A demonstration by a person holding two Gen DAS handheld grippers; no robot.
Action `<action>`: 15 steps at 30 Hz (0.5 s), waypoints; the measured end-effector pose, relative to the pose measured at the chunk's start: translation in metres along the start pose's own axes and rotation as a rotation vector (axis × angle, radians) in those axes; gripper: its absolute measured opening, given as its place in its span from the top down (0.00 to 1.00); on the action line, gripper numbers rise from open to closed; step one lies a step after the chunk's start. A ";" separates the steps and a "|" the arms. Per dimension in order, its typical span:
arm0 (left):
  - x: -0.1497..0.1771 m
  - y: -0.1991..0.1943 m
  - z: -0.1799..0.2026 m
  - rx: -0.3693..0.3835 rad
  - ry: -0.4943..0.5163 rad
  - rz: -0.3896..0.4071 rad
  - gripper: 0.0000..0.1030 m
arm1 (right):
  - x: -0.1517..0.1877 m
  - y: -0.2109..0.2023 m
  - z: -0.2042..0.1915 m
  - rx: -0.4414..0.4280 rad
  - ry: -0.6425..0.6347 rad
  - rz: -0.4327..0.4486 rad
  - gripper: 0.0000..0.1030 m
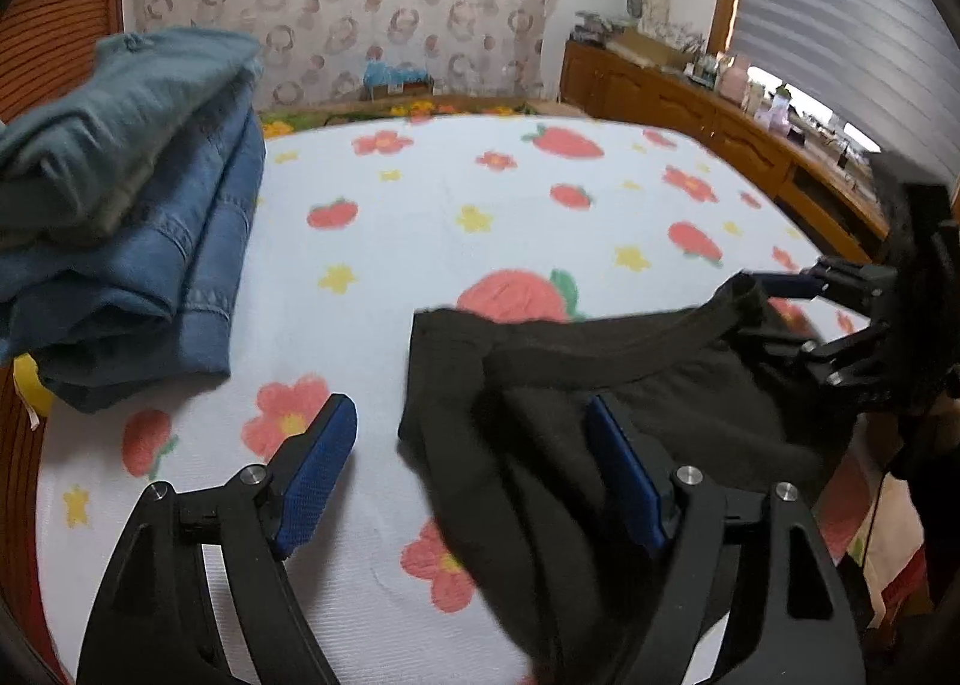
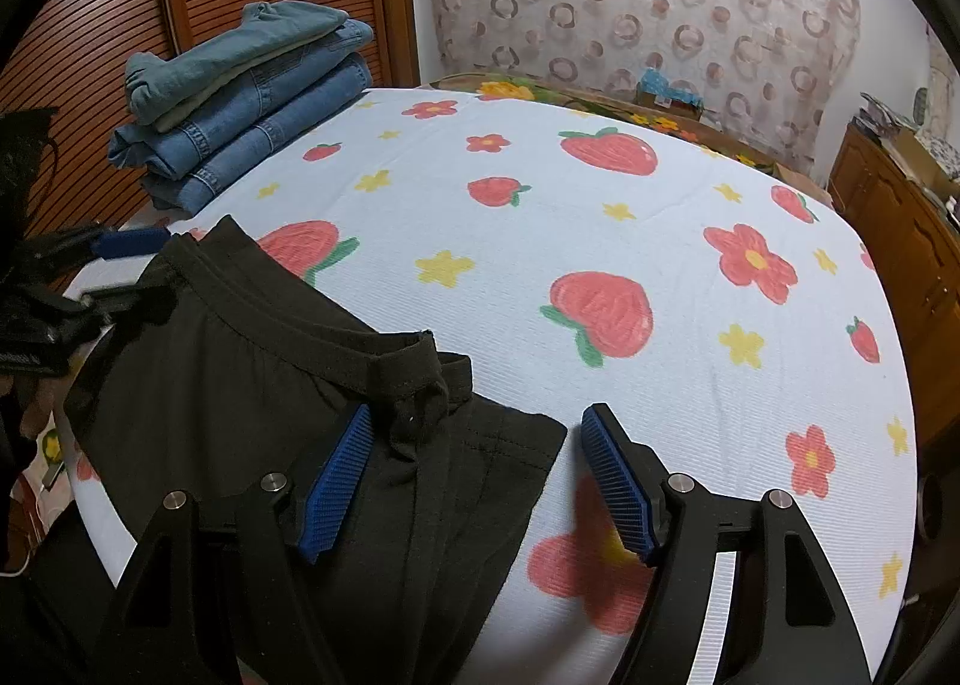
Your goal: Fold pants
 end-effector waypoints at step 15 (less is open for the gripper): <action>0.002 0.009 -0.002 0.031 -0.016 -0.020 0.20 | 0.001 -0.004 0.001 0.042 0.017 -0.001 0.27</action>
Point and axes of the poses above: each gripper's, at about its wrist camera, not at the fingertips, and y roughly the way its jaws point, z to its right, x to its underside, the point moved 8 cm from there along y, roughly the way its jaws point, and after that the axes turned 4 degrees about -z, right-handed, at the moved point
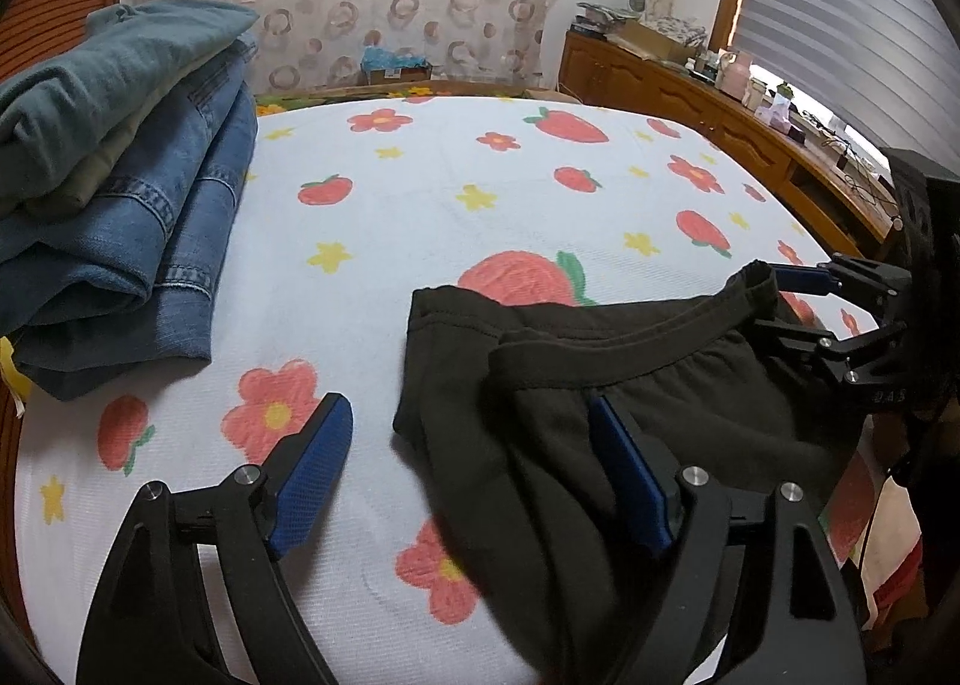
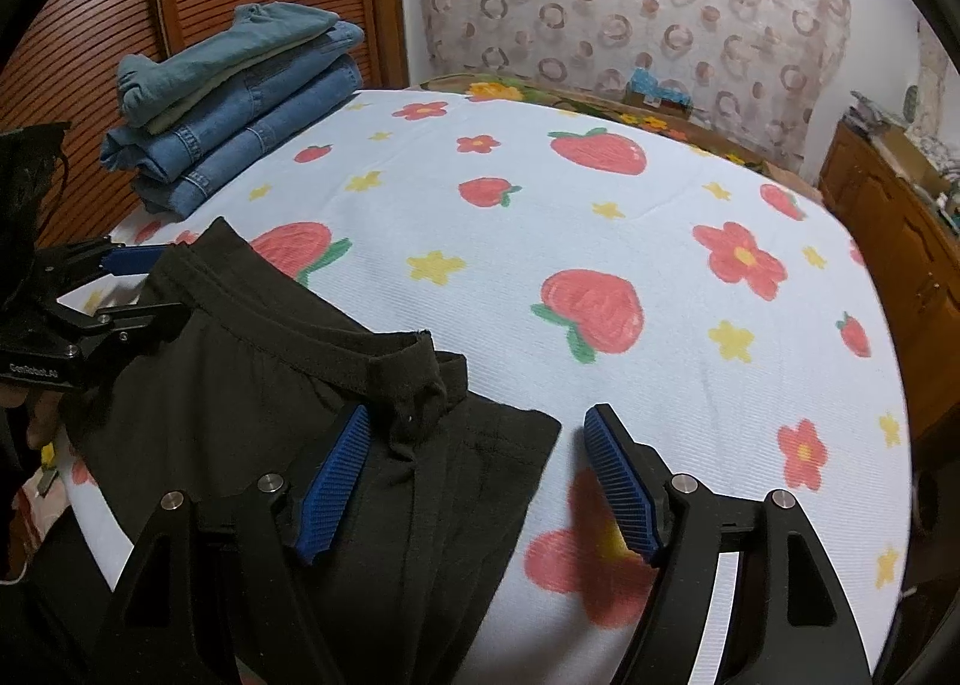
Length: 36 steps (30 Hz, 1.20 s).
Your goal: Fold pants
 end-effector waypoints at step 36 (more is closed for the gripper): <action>0.001 -0.001 0.001 0.005 -0.002 0.002 0.20 | 0.001 0.000 -0.002 -0.118 0.090 0.032 0.71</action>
Point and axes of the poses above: each gripper's, at about its wrist camera, not at the fingertips, and y roughly the way its jaws point, z to its right, x to its underside, the point moved 8 cm from there along y, roughly the way its jaws point, and after that the axes turned 4 degrees about -z, right-handed, at the moved point
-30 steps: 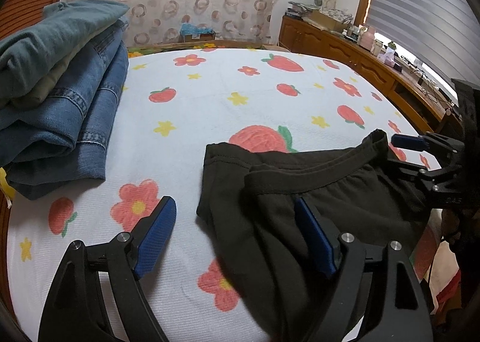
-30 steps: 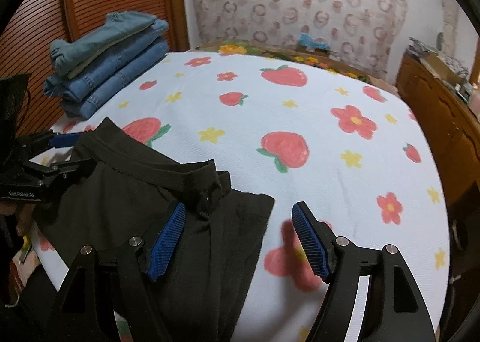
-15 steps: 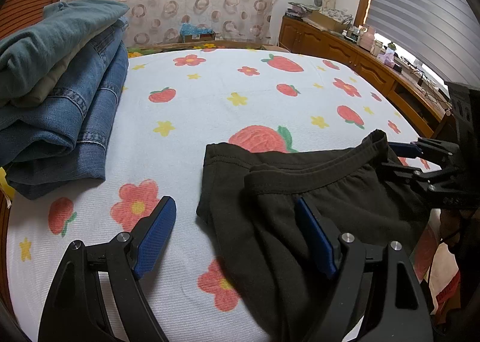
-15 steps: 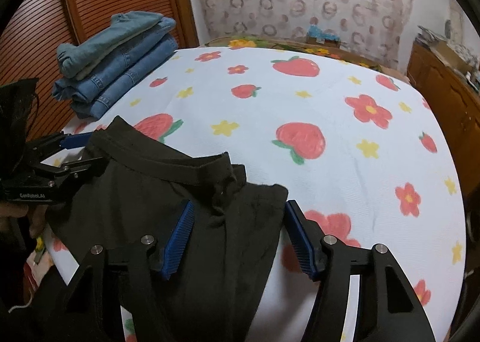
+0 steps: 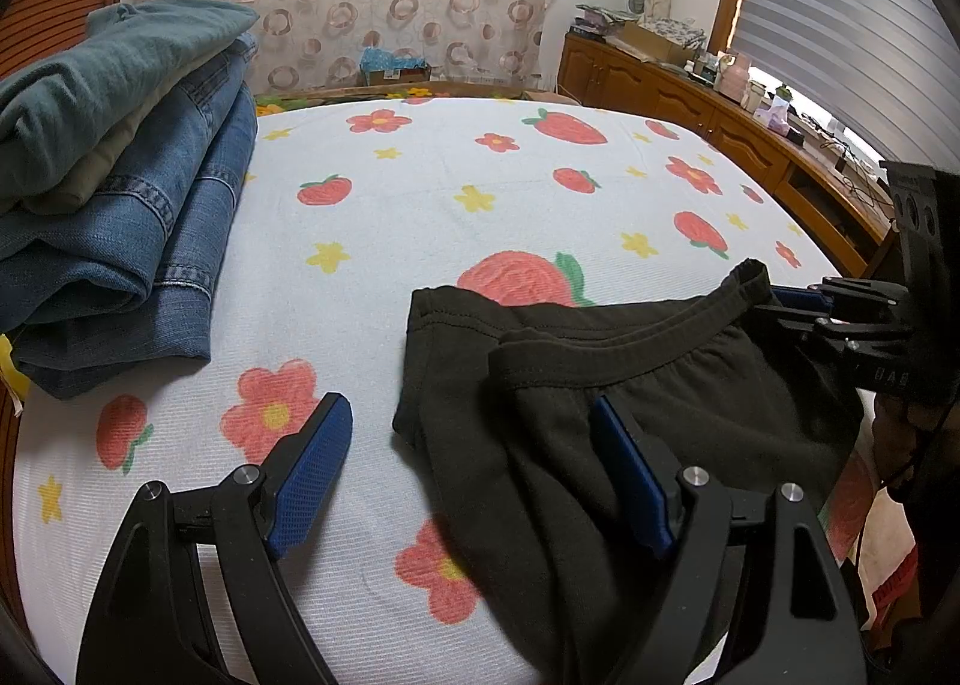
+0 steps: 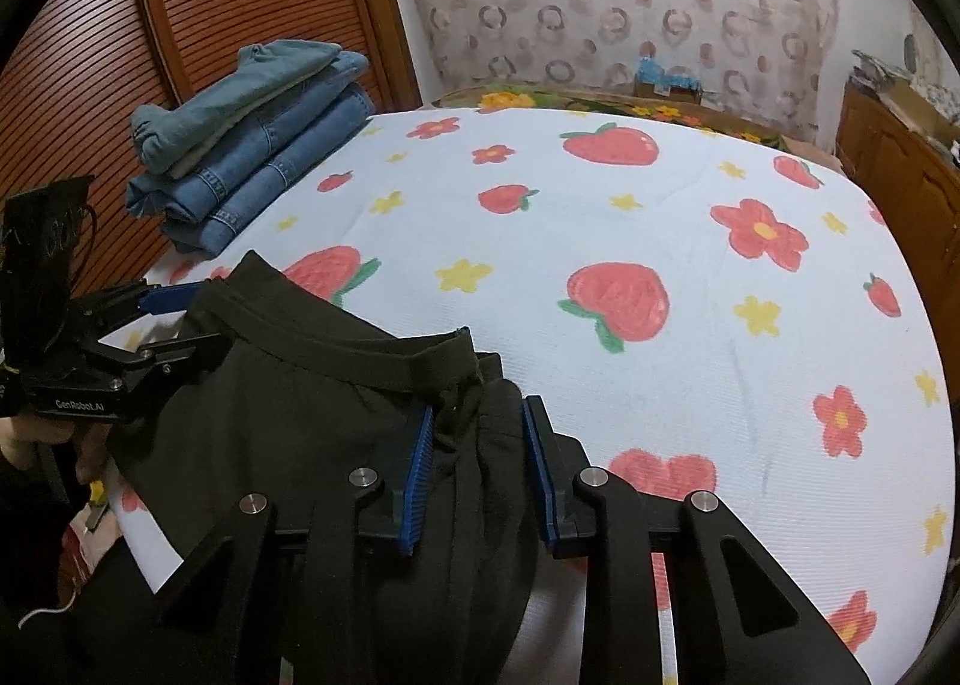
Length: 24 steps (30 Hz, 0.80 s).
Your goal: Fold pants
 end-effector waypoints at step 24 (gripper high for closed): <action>-0.011 0.003 0.005 0.136 -0.026 0.001 0.69 | 0.001 -0.001 -0.006 0.037 -0.030 0.004 0.71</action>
Point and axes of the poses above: each gripper's, at about its wrist camera, not at the fingertips, and y roughly the way its jaws point, z to its right, x to its underside, the point moved 8 cm from there along y, roughly the way its jaws point, and after that the axes turned 4 degrees about -z, right-handed, at the moved point
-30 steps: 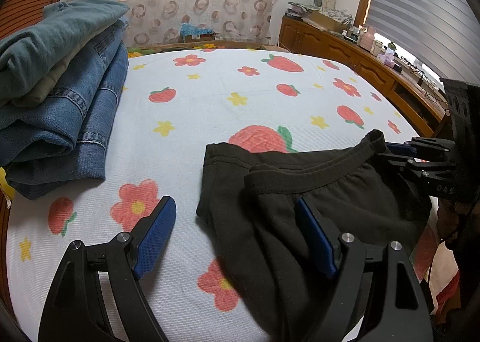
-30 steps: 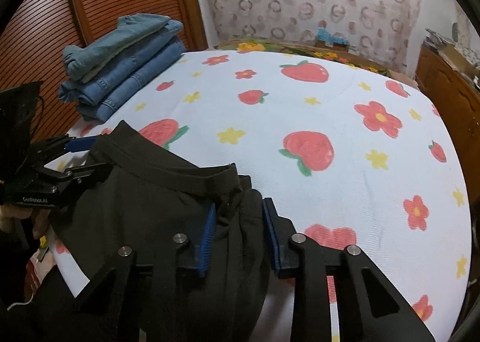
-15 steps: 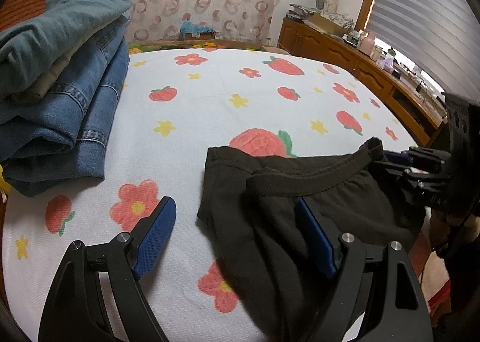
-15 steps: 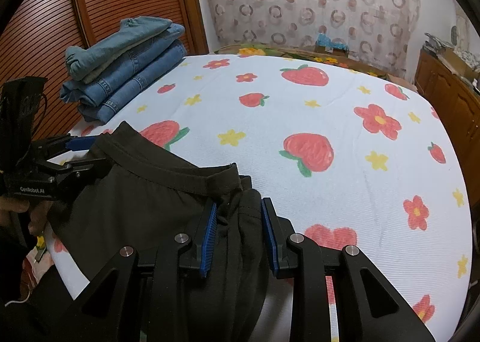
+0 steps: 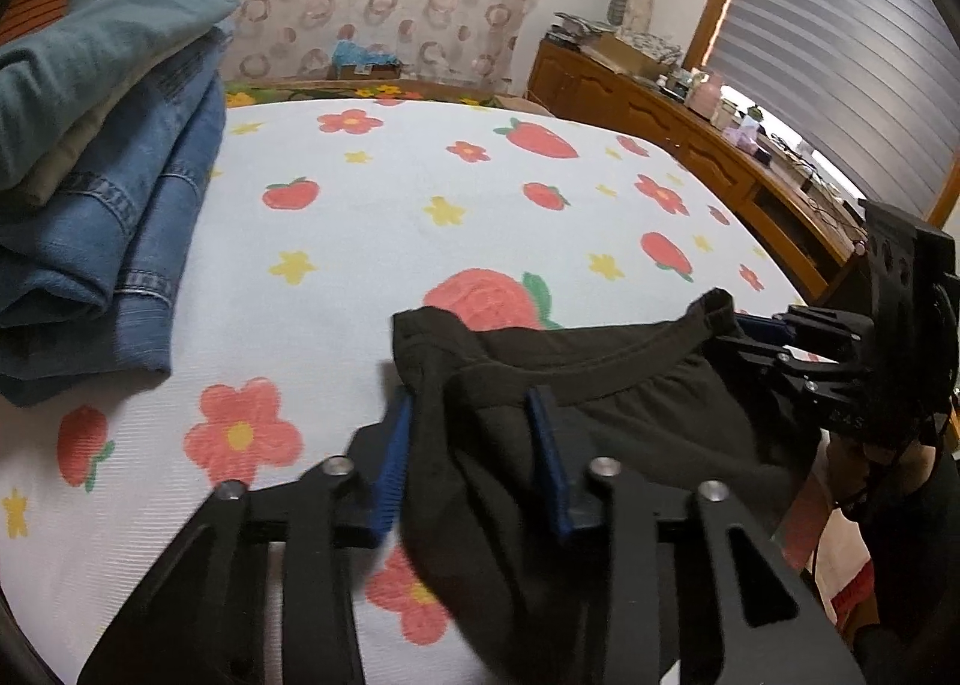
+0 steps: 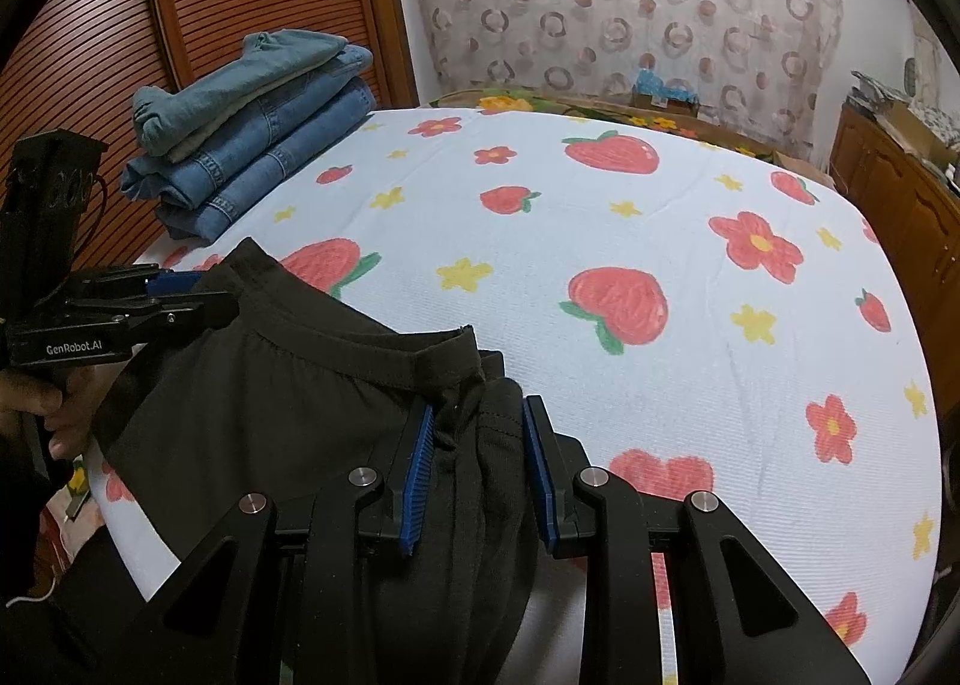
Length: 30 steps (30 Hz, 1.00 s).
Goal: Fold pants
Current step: 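Close both tools on the folded garment's edge and lift it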
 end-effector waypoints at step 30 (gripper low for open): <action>-0.018 -0.115 0.060 0.003 0.095 0.322 0.84 | 0.000 -0.102 -0.019 -0.025 0.008 0.244 0.86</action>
Point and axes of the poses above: each gripper's, at about its wrist camera, not at the fingertips, and y roughly the way its jaws point, z to its right, x to its underside, the point moved 8 cm from there along y, roughly the way its jaws point, and after that the axes turned 4 degrees about -z, right-handed, at the moved point
